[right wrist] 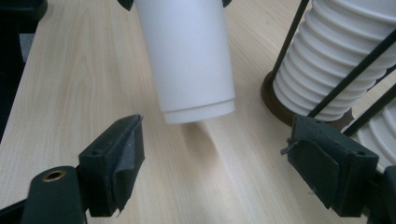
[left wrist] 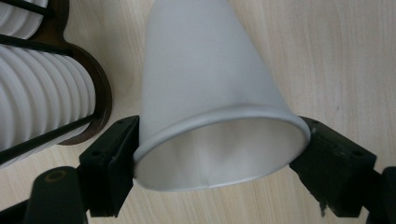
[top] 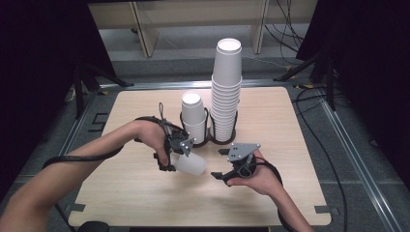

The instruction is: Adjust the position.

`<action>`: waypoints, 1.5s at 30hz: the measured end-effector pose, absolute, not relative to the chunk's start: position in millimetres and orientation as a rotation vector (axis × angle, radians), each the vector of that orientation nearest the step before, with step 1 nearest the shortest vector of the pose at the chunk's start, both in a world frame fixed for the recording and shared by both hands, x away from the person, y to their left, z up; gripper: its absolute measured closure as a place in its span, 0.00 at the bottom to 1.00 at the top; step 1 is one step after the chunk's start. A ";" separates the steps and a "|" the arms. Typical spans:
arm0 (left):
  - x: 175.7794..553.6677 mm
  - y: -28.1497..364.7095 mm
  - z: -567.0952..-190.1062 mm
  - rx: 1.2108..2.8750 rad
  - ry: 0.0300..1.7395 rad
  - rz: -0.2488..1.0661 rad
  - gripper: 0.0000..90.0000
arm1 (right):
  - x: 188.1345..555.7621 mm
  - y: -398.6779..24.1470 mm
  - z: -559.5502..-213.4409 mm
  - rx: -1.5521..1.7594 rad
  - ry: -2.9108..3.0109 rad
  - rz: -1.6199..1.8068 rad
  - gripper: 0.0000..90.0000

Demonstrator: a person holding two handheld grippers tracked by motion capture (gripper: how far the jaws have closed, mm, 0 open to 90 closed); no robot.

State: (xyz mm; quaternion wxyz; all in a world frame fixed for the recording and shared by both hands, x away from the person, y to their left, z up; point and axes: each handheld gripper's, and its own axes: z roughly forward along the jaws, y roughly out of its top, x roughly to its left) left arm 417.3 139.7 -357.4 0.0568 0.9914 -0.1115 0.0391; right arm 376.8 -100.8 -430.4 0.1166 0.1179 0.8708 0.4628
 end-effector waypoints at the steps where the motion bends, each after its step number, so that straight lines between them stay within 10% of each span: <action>1: 417.4 139.3 -357.3 3.008 -0.339 0.118 0.21 | 377.1 -99.7 -429.8 0.327 2.542 1.352 0.21; 45: 416.6 122.5 -351.4 3.080 -0.475 0.134 0.21 | 381.3 -46.5 -437.5 0.273 2.489 1.494 0.17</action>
